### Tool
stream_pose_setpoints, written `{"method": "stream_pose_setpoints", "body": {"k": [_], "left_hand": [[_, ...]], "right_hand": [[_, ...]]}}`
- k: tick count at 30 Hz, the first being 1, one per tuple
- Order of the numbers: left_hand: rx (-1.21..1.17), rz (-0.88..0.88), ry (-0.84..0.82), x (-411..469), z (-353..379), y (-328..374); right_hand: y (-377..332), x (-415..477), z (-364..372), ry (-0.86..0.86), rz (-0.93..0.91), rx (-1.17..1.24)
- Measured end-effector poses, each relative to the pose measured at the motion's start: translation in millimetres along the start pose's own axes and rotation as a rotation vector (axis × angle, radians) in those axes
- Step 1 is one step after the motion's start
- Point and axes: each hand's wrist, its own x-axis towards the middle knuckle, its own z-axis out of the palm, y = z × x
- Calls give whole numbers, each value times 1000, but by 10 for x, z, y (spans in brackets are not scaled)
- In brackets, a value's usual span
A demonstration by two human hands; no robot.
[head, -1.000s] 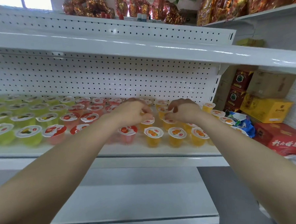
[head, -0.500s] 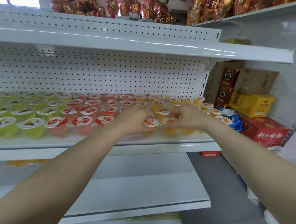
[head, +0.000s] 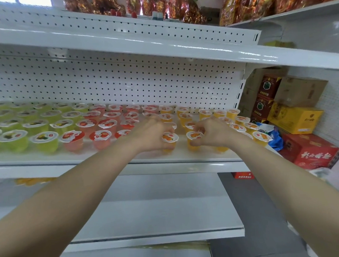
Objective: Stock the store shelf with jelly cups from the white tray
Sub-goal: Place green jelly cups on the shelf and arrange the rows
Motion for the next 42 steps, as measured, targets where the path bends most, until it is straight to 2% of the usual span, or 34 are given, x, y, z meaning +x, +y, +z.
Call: {"method": "stream_pose_setpoints", "body": {"k": [7,11,13,17,21,25,28,32,42], "left_hand": [[-64,-25,86,63,-136,-39],[-138,-70,141,190,-232,-113],[-159,-144,110,284,-281,-188],[-247,-229,34,434,-321,-346],[-242,-229,-119,553,-251,-338],[-236,-197,-273,620,-119,-301],[-191,-161,-275,653,-76,-317],[-140,-136,-277,693,1,-331],[-152,-58,-249,686,17,-346]], "right_hand": [[8,-53,-108,-69,30,47],[67,47,-186,110,75,54],[107,156,-208,152,112,18],[131,374,-161,71,166,-22],[77,508,-117,-46,158,-18],[41,599,-103,-88,151,-78],[34,654,-81,-128,145,-132],[28,678,-46,-100,164,-65],[8,695,-29,-86,178,-71]]}}
